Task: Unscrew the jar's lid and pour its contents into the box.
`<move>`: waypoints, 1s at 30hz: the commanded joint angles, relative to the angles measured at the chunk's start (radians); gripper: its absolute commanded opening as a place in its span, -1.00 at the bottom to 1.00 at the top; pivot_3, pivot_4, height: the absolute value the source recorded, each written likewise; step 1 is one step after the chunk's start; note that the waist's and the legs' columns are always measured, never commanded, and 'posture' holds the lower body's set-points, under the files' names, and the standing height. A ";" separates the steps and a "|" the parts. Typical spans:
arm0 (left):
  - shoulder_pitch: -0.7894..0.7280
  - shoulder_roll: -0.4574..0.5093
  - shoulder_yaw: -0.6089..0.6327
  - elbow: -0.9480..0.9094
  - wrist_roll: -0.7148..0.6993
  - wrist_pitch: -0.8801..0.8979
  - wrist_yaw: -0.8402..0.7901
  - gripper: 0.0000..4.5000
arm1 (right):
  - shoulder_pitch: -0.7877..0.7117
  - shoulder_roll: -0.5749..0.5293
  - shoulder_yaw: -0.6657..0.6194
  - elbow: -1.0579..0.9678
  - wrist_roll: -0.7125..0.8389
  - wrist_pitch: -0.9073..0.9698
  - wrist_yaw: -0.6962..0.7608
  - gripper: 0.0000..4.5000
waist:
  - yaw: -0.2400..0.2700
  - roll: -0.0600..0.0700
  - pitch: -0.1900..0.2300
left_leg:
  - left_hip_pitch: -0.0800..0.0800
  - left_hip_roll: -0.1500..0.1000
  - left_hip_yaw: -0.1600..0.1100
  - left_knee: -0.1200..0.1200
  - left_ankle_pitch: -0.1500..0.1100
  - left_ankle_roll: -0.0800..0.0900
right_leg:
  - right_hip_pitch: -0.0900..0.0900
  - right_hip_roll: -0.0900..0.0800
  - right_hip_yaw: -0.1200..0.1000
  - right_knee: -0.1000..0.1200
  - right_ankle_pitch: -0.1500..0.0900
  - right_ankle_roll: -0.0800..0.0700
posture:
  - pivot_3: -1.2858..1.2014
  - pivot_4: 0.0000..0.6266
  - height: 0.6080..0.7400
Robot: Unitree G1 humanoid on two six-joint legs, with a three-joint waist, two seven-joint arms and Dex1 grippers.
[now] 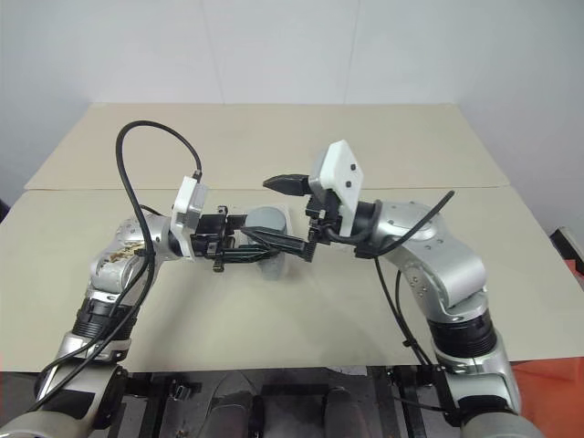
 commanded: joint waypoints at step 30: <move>0.013 0.082 0.028 -0.046 -0.043 0.020 -0.053 0.00 | 0.057 -0.154 -0.133 0.051 -0.010 -0.019 -0.003 0.98 | 0.004 0.000 0.000 | 0.000 0.000 0.000 0.000 0.000 0.000 | 0.000 0.000 0.000 -0.001 0.000 0.000 | 0.03 -0.52 1.00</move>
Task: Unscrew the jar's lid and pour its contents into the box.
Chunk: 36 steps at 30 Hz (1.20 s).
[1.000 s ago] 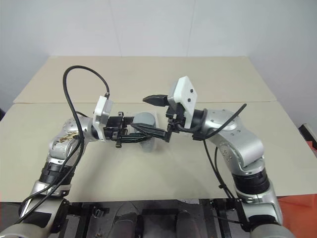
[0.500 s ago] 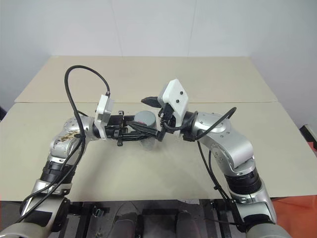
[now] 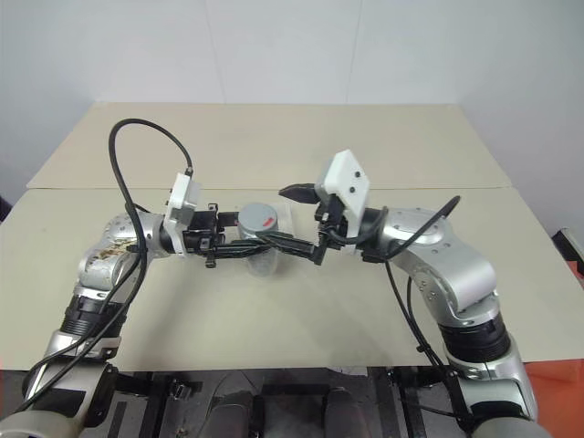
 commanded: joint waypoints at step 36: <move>-0.083 -0.104 -0.008 0.072 0.051 -0.092 0.028 0.00 | -0.107 0.085 0.078 -0.010 -0.102 -0.021 -0.047 0.98 | -0.002 0.000 0.000 | -0.001 0.000 -0.001 0.000 0.000 0.000 | -0.001 0.000 -0.001 0.000 0.000 0.000 | 0.03 -0.52 1.00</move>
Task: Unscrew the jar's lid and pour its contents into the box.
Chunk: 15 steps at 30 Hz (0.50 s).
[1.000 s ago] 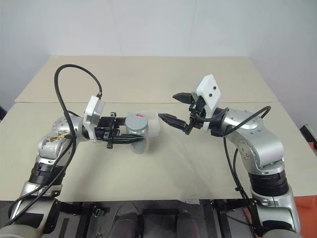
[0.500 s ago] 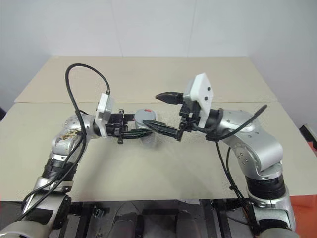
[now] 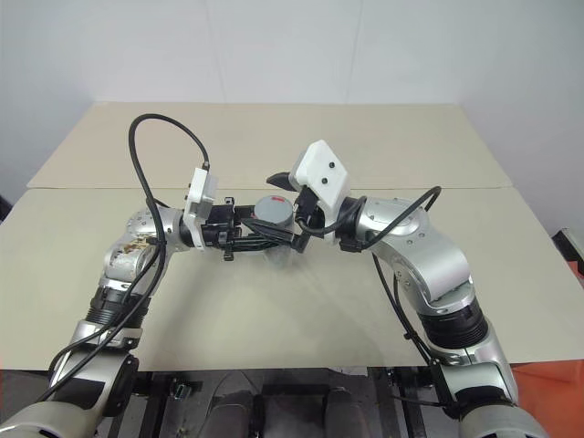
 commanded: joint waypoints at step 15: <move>0.009 0.034 0.023 -0.041 -0.021 -0.015 -0.025 0.00 | 0.084 -0.102 -0.185 -0.026 0.086 -0.042 0.083 0.98 | 0.000 0.000 0.000 | 0.000 0.000 0.000 0.000 0.000 0.000 | 0.000 0.000 0.000 0.000 0.000 0.000 | 0.03 -0.52 1.00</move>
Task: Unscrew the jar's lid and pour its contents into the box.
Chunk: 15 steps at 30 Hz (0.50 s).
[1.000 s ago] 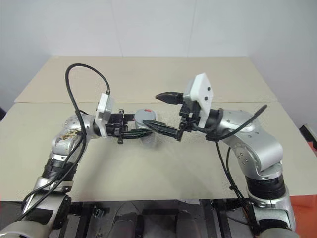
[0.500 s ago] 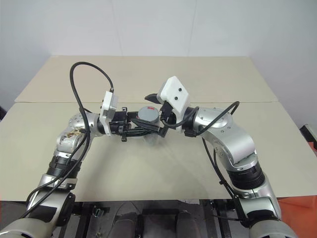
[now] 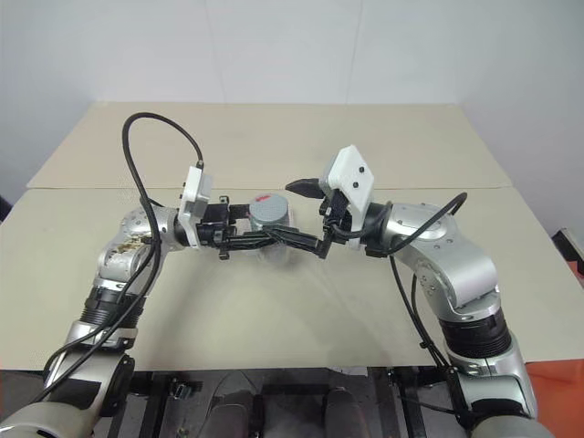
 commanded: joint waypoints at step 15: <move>0.007 0.018 0.015 -0.034 -0.012 -0.018 -0.029 0.00 | 0.060 -0.071 -0.100 -0.051 0.030 -0.050 0.086 0.98 | 0.000 0.000 0.000 | 0.000 0.000 0.000 0.000 0.000 0.000 | 0.000 0.000 0.000 0.000 0.000 0.000 | 0.03 -0.52 1.00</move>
